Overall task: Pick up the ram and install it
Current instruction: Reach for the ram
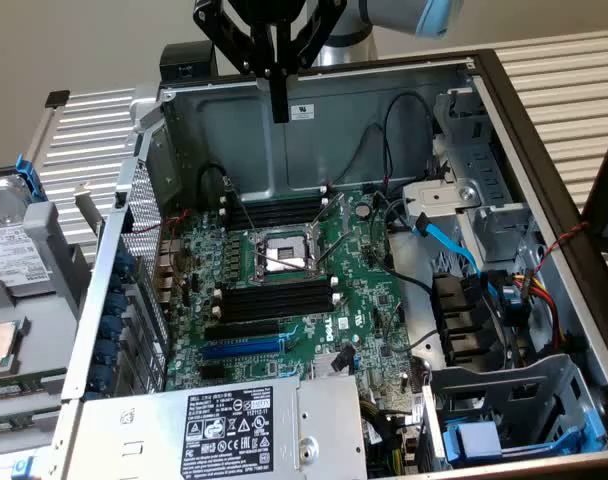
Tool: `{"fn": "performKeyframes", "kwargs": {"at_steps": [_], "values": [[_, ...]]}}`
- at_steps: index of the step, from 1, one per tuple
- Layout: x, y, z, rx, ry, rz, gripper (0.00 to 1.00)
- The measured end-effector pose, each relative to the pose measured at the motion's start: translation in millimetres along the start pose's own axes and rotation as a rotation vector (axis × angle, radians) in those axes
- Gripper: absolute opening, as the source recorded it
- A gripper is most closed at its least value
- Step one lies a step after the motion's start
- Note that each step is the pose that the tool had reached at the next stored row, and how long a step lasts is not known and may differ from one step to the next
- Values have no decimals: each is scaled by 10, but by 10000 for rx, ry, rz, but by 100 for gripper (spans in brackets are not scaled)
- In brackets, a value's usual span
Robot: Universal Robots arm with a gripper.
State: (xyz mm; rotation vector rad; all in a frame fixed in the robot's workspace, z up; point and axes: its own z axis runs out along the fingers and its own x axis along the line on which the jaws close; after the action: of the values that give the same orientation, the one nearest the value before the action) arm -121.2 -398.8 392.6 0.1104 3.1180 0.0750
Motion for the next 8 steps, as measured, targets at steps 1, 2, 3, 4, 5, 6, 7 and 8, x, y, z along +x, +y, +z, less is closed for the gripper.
{"fn": "performKeyframes", "kwargs": {"at_steps": [1,2,3,4,5,6,7,8], "values": [[0,0,0,0,0,0,11],[0,0,0,0,0,0,11],[0,0,0,1,0,0,11],[0,0,0,0,0,0,11],[0,0,0,0,0,0,11],[0,0,0,0,0,0,11],[0,0,0,0,0,0,11],[0,0,0,0,0,0,11]]}}
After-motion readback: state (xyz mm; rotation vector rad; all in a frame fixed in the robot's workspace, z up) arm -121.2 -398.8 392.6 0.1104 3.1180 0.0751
